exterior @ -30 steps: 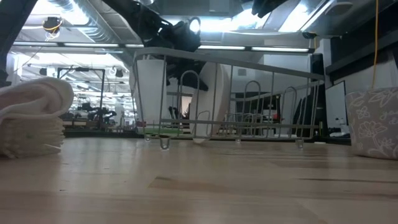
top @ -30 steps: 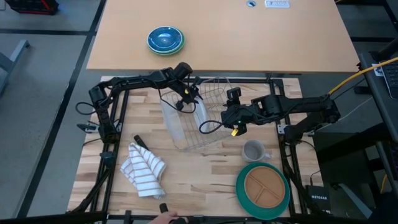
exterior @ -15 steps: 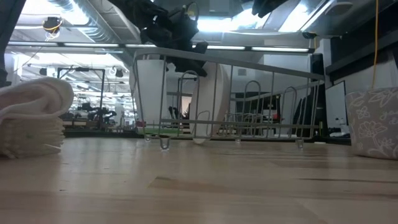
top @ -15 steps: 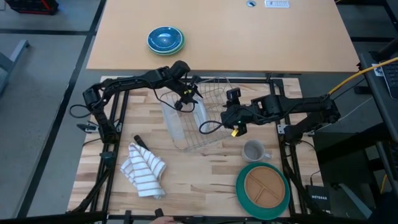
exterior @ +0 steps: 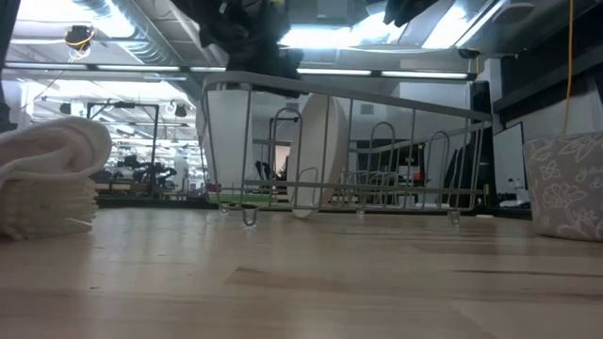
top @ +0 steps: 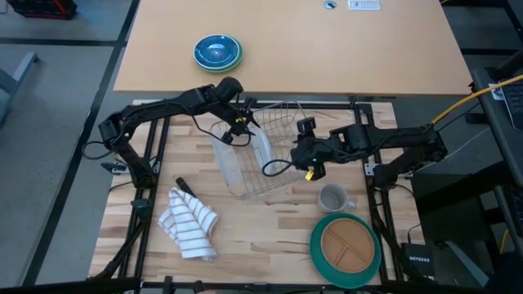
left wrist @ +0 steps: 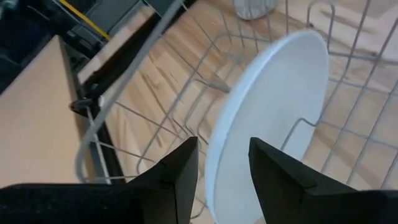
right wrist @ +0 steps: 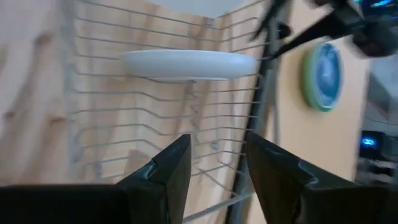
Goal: Sort dishes
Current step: Put the brown plate in the dish rack
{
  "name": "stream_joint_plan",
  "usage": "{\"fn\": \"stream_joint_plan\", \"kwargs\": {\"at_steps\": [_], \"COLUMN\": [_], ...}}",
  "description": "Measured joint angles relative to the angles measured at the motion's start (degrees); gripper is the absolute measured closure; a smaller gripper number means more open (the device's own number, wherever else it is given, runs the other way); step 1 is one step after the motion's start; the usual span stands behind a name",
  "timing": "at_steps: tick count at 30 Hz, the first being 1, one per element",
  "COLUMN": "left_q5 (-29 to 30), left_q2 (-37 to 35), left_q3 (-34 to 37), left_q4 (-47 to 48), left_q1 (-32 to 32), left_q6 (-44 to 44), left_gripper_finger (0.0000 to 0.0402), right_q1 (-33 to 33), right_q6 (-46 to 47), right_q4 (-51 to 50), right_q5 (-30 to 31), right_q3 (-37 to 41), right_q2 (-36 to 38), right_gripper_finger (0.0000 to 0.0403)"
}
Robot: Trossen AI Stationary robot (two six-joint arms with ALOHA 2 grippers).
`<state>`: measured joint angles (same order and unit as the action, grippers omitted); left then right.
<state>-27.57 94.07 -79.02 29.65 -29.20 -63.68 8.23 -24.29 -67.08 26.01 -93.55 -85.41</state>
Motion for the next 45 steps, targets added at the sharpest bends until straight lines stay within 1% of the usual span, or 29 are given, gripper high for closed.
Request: {"fn": "stream_joint_plan", "kwargs": {"at_steps": [5, 7, 10, 11, 13, 16, 19, 24, 26, 31, 35, 40, 42, 45], "left_q5": [-0.41, -3.64, -11.62, -13.2, -13.74, -12.32, -9.27, -3.3, -1.47, -0.27, 0.4, 4.1, 5.48, 6.42], "left_q2": [-3.19, -4.16, -4.21, -4.05, -3.65, -2.52, -0.79, 3.66, 5.61, 12.13, 18.48, 26.41, 28.93, 32.08], "left_q3": [0.0, -0.04, -0.07, -0.07, -0.07, -0.07, -0.04, -0.04, -0.04, -0.04, -0.04, -0.11, -0.85, -3.25], "left_q4": [-0.35, -0.65, -2.73, -3.88, -6.71, -11.12, -16.49, -26.3, -30.32, -40.84, -50.29, -63.61, -65.92, -66.3], "left_q1": [2.1, 4.14, 8.76, 10.71, 14.87, 21.24, 26.68, 32.92, 34.44, 37.21, 38.69, 40.44, 41.17, 42.2], "left_q6": [5.89, 9.26, 13.51, 13.83, 13.42, 11.24, 9.93, 9.57, 10.68, 17.16, 21.99, 27.32, 29.42, 31.77], "left_gripper_finger": [0.0269, 0.0269, 0.0269, 0.0269, 0.0269, 0.0269, 0.0269, 0.0269, 0.0269, 0.0269, 0.0269, 0.0269, 0.0269, 0.0269], "right_q1": [0.04, 0.06, 0.04, 0.04, 0.04, 0.06, 0.07, 0.07, 0.04, 0.04, 0.04, 0.02, 0.02, 0.04], "right_q6": [0.03, 0.04, 0.04, 0.04, 0.03, 0.05, 0.33, 0.46, 0.5, 0.59, 2.94, 6.98, 9.78, 12.55], "right_q4": [-2.57, -4.18, -6.46, -7.71, -9.93, -14.22, -17.46, -22.33, -23.05, -22.89, -23.03, -22.98, -22.93, -22.86], "right_q5": [-6.24, -8.16, -10.34, -10.77, -11.44, -12.3, -13.4, -14.17, -14.17, -15.7, -15.73, -15.18, -15.06, -15.11], "right_q3": [-1.92, -2.92, -4.51, -5.03, -6.36, -9.44, -13.27, -20.54, -23.25, -27.38, -27.65, -27.59, -27.52, -26.39], "right_q2": [0.0, 0.0, 0.04, 0.03, 0.02, 0.02, 0.02, 0.02, 0.02, 1.41, 2.49, 2.23, 1.73, 1.0], "right_gripper_finger": [0.0244, 0.0244, 0.0244, 0.0244, 0.0244, 0.0244, 0.0244, 0.0244, 0.0244, 0.0244, 0.0244, 0.0244, 0.0244, 0.0244]}}
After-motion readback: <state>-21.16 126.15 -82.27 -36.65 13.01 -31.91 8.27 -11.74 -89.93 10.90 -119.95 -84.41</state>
